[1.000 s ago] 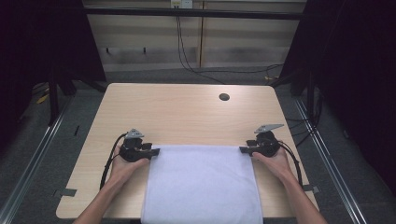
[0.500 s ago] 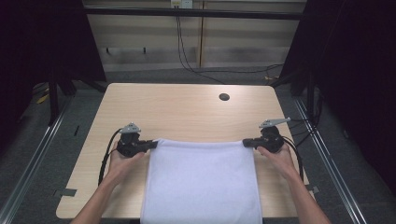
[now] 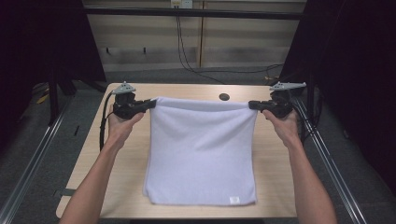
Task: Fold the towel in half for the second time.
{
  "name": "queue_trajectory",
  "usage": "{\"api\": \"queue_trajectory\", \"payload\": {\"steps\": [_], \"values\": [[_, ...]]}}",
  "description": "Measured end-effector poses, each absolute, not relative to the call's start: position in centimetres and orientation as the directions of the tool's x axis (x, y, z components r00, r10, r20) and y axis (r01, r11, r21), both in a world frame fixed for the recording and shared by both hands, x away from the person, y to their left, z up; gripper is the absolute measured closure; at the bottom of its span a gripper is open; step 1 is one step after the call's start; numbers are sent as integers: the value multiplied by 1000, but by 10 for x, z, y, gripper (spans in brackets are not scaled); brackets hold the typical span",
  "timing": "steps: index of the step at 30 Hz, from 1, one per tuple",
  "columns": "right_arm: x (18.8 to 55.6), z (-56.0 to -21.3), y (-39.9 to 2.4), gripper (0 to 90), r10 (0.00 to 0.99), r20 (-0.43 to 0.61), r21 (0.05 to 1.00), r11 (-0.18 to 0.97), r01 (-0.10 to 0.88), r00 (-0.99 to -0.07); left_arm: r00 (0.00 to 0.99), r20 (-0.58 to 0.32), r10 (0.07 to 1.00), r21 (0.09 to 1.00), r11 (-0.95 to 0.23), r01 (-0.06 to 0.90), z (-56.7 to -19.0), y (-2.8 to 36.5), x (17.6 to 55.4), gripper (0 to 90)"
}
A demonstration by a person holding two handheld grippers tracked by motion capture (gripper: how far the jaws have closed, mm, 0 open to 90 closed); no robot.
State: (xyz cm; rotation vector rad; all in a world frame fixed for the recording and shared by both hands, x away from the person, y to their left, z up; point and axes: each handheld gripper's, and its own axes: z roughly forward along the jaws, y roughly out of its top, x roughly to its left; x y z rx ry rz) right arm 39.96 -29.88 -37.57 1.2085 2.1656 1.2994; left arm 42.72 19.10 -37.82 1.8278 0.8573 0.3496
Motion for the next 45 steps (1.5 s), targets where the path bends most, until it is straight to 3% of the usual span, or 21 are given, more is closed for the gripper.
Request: {"api": "queue_trajectory", "payload": {"steps": [3, 20, 34, 38, 41, 43, 45], "values": [[395, -373, -300, 875, 792, 134, 852, 216, 478, -596, 714, -118, 690, 896, -235, 376, -379, 191, 421, 864], [321, -389, -298, 877, 682, 112, 844, 319, 432, -722, 803, -131, 582, 904, -263, 338, -403, 215, 348, 870], [257, -437, -288, 870, 616, 150, 799, 385, 461, -773, 832, -187, 523, 844, -347, 408, -461, 220, 293, 863], [244, -455, -284, 849, 589, 162, 766, 430, 477, -792, 839, -183, 513, 819, -392, 418, -471, 221, 282, 847], [235, -465, -285, 766, 587, 188, 749, 432, 501, -788, 843, -186, 504, 810, -406, 422, -474, 225, 272, 806], [230, -467, -287, 759, 586, 210, 744, 423, 517, -783, 847, -192, 495, 804, -415, 425, -474, 228, 266, 780], [220, -470, -291, 699, 584, 237, 743, 406, 532, -776, 851, -191, 489, 802, -422, 423, -475, 230, 260, 705]]}}
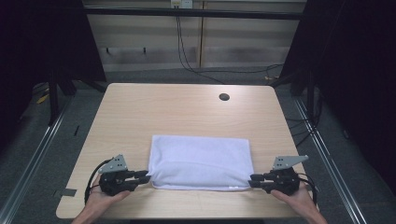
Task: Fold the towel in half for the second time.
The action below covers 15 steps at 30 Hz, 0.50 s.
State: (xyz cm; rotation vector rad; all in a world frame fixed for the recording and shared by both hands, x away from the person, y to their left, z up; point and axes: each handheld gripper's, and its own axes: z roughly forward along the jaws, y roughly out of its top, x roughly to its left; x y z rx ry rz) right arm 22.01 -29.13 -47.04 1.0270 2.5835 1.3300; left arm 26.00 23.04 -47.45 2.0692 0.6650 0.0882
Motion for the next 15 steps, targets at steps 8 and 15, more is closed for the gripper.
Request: {"api": "queue_trajectory", "payload": {"steps": [8, 15], "values": [[207, -465, -305, 562, 691, 227, 804, 265, 532, -687, 782, -217, 584, 844, -291, 452, -465, 251, 257, 521], [208, -467, -332, 387, 838, 209, 839, 111, 533, -504, 649, -260, 715, 814, -200, 546, -475, 274, 268, 345]]}}
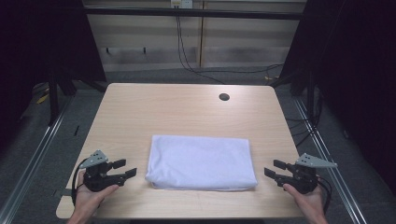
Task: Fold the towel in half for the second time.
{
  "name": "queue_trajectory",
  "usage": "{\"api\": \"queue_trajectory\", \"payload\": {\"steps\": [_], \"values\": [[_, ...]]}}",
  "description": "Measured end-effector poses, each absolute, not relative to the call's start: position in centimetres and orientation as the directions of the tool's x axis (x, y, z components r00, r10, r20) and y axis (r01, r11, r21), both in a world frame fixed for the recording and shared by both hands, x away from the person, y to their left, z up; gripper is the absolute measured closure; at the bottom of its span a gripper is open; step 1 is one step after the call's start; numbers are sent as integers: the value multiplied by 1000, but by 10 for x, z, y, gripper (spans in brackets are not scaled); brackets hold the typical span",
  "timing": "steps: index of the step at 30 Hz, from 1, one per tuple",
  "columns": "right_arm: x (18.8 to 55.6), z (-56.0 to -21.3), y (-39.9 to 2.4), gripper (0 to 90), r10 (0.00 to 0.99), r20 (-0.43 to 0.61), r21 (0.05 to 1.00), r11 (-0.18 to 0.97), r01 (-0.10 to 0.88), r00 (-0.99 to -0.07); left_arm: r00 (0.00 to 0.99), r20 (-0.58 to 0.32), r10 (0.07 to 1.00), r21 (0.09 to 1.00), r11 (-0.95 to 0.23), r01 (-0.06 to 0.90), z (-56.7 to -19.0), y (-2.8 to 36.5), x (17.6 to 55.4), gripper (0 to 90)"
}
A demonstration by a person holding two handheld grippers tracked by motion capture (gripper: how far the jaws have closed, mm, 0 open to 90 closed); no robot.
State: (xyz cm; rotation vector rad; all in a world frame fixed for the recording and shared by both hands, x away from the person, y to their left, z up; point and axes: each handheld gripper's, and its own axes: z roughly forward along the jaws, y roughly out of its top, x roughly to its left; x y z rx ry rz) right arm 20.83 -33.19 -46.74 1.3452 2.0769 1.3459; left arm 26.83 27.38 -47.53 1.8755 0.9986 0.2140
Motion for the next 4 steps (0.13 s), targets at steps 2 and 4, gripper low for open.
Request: {"api": "queue_trajectory", "payload": {"steps": [2, 4], "values": [[208, -470, -336, 376, 852, 202, 835, 107, 539, -482, 629, -257, 733, 820, -179, 544, -475, 277, 268, 331], [208, -471, -338, 341, 863, 192, 837, 105, 537, -468, 629, -255, 735, 819, -182, 544, -474, 278, 268, 319]]}}
